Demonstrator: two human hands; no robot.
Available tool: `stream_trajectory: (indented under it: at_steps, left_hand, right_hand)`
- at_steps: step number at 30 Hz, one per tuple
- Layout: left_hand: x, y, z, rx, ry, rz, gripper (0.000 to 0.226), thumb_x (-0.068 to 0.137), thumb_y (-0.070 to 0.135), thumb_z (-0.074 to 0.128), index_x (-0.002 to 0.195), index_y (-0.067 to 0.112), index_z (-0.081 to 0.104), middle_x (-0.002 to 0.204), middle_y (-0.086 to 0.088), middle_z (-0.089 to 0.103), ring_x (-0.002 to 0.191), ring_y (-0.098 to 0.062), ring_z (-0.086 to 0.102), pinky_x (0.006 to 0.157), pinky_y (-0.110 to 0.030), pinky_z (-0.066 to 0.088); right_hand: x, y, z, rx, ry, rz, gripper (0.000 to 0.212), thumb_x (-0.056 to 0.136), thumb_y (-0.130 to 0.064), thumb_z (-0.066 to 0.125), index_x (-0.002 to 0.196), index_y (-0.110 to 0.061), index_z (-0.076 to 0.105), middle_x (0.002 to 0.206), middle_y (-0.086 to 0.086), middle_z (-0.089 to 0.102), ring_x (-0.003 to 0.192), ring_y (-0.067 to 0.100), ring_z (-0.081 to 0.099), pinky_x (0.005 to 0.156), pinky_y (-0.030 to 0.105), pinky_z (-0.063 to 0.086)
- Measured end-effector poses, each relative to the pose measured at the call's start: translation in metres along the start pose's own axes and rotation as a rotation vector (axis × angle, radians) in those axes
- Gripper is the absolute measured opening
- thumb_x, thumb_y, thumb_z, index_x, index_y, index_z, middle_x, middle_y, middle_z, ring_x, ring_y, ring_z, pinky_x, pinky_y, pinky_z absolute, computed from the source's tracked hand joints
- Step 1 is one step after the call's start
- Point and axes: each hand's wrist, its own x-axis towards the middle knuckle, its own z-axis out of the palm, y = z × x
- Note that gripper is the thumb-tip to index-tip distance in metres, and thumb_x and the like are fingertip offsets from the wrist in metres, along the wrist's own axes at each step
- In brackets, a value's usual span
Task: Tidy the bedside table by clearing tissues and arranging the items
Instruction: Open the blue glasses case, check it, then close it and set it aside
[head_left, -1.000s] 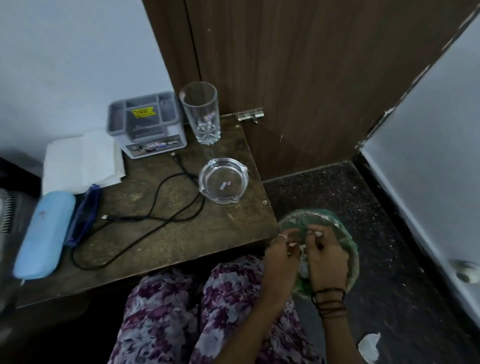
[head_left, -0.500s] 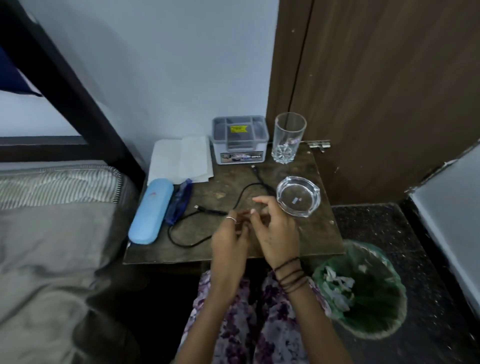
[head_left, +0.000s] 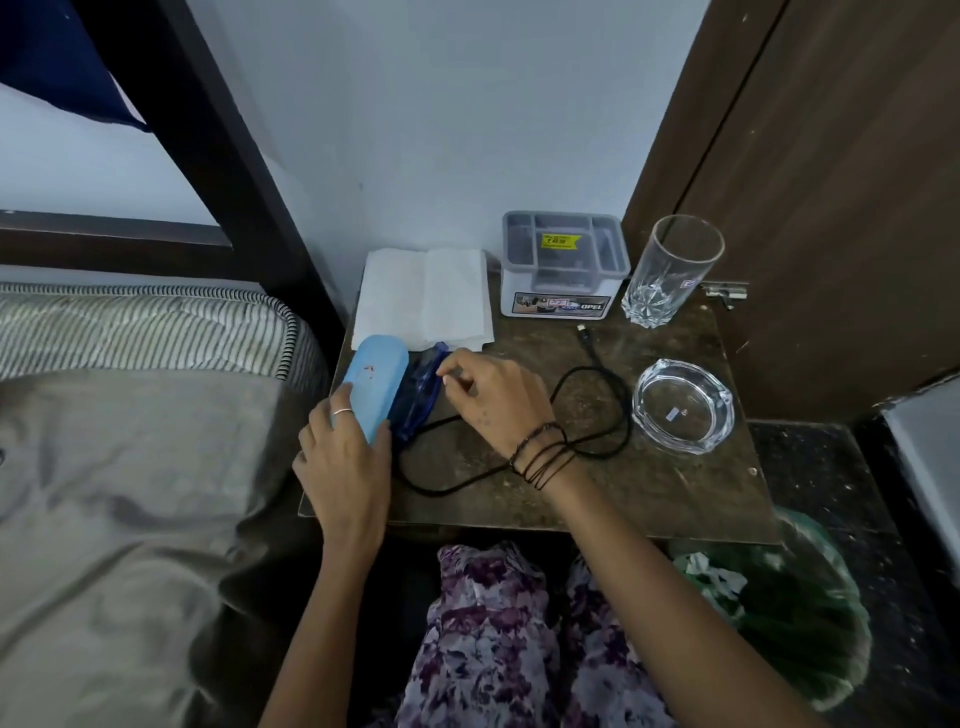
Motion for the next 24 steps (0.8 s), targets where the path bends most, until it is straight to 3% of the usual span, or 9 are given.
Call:
stream_trajectory:
  at_steps: [5, 11, 15, 19, 24]
  left_hand:
    - [0.008, 0.000, -0.013, -0.119, 0.073, 0.042, 0.056, 0.076, 0.017, 0.066, 0.128, 0.013, 0.048, 0.118, -0.019, 0.056, 0.104, -0.039, 0.051, 0.077, -0.049, 0.046]
    - [-0.010, 0.023, -0.042, -0.381, 0.015, 0.136, 0.069, 0.067, 0.022, 0.073, 0.127, 0.030, 0.039, 0.113, 0.000, 0.060, 0.098, -0.020, 0.056, 0.070, -0.033, 0.047]
    - [-0.033, 0.059, -0.049, -0.502, -0.069, 0.182, 0.080, 0.064, 0.018, 0.073, 0.132, 0.030, 0.033, 0.112, 0.003, 0.064, 0.098, -0.018, 0.060, 0.070, -0.033, 0.050]
    - [-0.066, 0.091, -0.040, -0.509, -0.152, 0.212, 0.083, 0.069, 0.029, 0.074, 0.138, 0.024, 0.029, 0.115, -0.003, 0.060, 0.104, -0.025, 0.059, 0.076, -0.046, 0.052]
    - [-0.109, 0.116, -0.020, -0.601, -0.303, 0.197, 0.091, 0.068, 0.026, 0.076, 0.141, 0.026, 0.022, 0.124, -0.006, 0.053, 0.110, -0.024, 0.053, 0.079, -0.044, 0.054]
  right_hand:
    - [-0.005, -0.001, -0.006, 0.071, 0.029, 0.040, 0.013, 0.088, -0.026, 0.055, 0.096, -0.024, 0.065, 0.085, -0.008, 0.071, 0.075, 0.012, 0.064, 0.061, 0.025, 0.048]
    - [-0.032, -0.007, -0.038, 0.220, 0.124, 0.109, 0.006, 0.084, -0.025, 0.062, 0.088, -0.027, 0.067, 0.071, -0.013, 0.063, 0.062, 0.003, 0.057, 0.055, 0.022, 0.047]
    - [-0.058, -0.011, -0.060, 0.778, 0.120, 0.380, 0.008, 0.086, -0.015, 0.062, 0.093, -0.016, 0.065, 0.083, 0.006, 0.068, 0.057, -0.001, 0.060, 0.054, 0.018, 0.053]
    - [-0.087, -0.005, -0.078, 1.219, 0.186, 0.631, 0.023, 0.085, -0.015, 0.064, 0.106, -0.007, 0.056, 0.101, 0.007, 0.067, 0.074, 0.012, 0.069, 0.063, 0.025, 0.059]
    - [-0.108, 0.015, -0.091, 1.127, 0.204, 0.737, 0.044, 0.078, -0.015, 0.071, 0.116, -0.012, 0.048, 0.102, 0.006, 0.067, 0.081, 0.013, 0.064, 0.049, 0.018, 0.047]
